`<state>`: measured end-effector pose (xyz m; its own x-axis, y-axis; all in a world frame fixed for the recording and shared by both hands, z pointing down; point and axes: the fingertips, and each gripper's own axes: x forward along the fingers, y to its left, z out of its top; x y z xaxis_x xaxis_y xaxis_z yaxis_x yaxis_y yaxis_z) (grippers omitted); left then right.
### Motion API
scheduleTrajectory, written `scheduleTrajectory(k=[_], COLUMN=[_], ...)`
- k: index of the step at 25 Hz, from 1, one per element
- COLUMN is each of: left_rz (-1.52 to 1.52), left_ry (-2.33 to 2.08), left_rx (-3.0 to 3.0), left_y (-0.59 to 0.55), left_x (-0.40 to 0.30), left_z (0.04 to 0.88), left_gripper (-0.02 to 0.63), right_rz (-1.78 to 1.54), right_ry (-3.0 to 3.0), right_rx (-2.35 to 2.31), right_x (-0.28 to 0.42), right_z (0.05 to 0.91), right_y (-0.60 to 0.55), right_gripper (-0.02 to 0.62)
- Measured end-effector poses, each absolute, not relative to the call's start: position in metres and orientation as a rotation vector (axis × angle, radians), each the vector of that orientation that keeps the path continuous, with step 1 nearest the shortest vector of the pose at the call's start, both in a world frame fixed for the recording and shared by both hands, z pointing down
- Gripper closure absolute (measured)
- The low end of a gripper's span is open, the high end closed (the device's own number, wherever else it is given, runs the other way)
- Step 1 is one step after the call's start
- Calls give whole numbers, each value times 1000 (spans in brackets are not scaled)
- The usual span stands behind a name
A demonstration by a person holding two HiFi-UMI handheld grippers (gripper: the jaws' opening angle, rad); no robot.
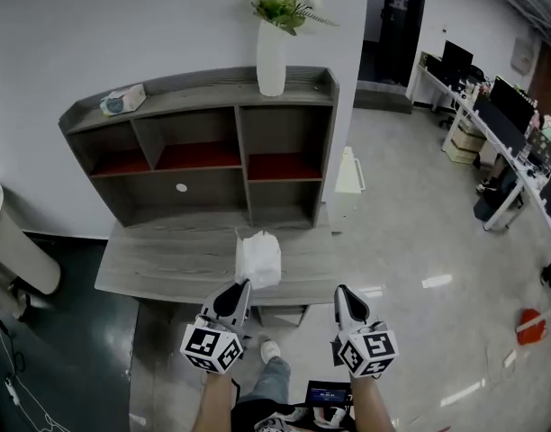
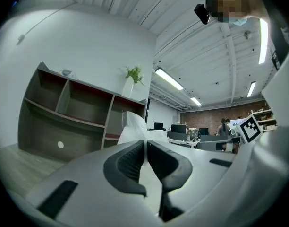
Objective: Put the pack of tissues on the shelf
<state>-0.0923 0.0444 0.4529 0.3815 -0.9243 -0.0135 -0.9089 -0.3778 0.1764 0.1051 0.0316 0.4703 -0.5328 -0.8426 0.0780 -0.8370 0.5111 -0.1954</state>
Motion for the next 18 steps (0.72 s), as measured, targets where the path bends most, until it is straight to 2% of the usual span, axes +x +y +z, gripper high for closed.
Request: scheduleTrajectory(k=[9, 18], left_rz=[-150, -156], left_ry=[-1561, -1473], left_rx=[2520, 2561], left_y=[-128, -201], left_x=[-113, -110], left_z=[446, 449], left_gripper=[586, 586], right_rz=[-300, -330], right_ry=[2771, 2736], right_rx=[-1639, -1682], right_x=[66, 51], right_z=[469, 474], right_y=[-138, -207], right_gripper=[591, 591])
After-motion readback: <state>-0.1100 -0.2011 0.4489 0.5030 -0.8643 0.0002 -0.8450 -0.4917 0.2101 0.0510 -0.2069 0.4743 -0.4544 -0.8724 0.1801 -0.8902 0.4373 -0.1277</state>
